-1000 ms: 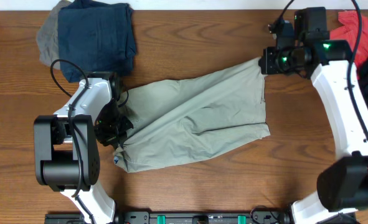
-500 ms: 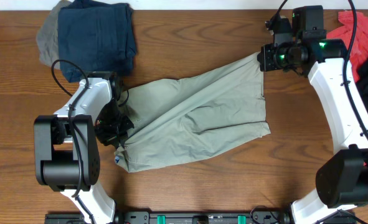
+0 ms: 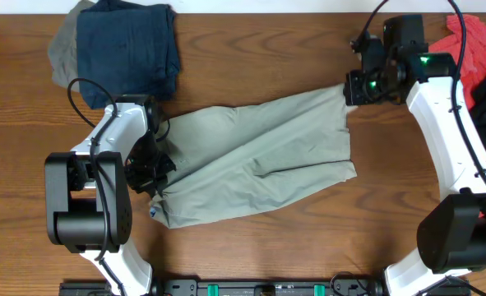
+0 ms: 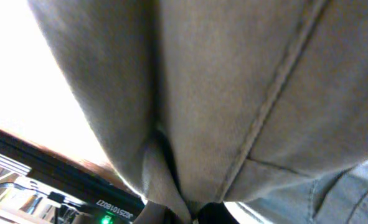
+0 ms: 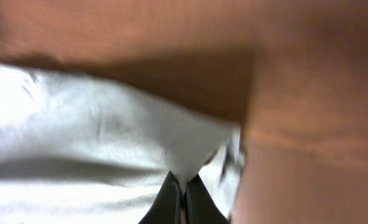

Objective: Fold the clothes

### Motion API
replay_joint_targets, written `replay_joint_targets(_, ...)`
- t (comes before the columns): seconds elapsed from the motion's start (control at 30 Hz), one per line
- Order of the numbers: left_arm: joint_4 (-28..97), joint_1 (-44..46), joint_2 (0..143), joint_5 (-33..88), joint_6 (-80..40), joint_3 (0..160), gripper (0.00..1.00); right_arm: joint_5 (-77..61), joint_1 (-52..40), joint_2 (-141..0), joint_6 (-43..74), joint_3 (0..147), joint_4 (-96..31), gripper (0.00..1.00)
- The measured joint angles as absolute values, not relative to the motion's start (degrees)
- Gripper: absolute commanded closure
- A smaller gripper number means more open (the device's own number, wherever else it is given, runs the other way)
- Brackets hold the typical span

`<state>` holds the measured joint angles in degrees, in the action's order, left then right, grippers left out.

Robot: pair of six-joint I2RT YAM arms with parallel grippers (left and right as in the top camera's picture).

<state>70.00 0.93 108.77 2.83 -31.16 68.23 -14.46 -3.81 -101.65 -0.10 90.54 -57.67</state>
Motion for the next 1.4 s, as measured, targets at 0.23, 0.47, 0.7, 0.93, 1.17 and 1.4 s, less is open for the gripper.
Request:
replay_joint_targets(0.23,71.05,0.80,108.77,1.52,-30.89,68.23,0.93,-14.15,-3.77,-101.65,1.96,90.43,-74.87,0.57)
replay_joint_targets(0.47,72.10,0.80,108.77,1.52,-29.23,68.23,0.93,-14.52,-3.77,-101.65,2.35,85.49,-77.01,0.28)
replay_joint_targets(0.7,72.90,0.80,108.77,1.54,-28.42,68.23,0.93,-13.58,-3.77,-101.65,3.33,75.46,-61.93,0.08)
replay_joint_targets(0.93,73.08,0.80,108.77,1.54,-28.23,68.23,0.93,-10.17,-2.70,-101.65,7.14,67.40,-51.86,0.14)
replay_joint_targets(1.17,73.03,0.80,108.77,1.54,-28.23,68.23,0.93,-8.99,-0.60,-101.65,8.38,60.18,-40.27,0.47)
replay_joint_targets(1.4,72.82,0.80,108.77,1.54,-28.23,68.23,0.93,-11.25,-0.12,-101.65,6.39,57.23,-31.62,0.60)
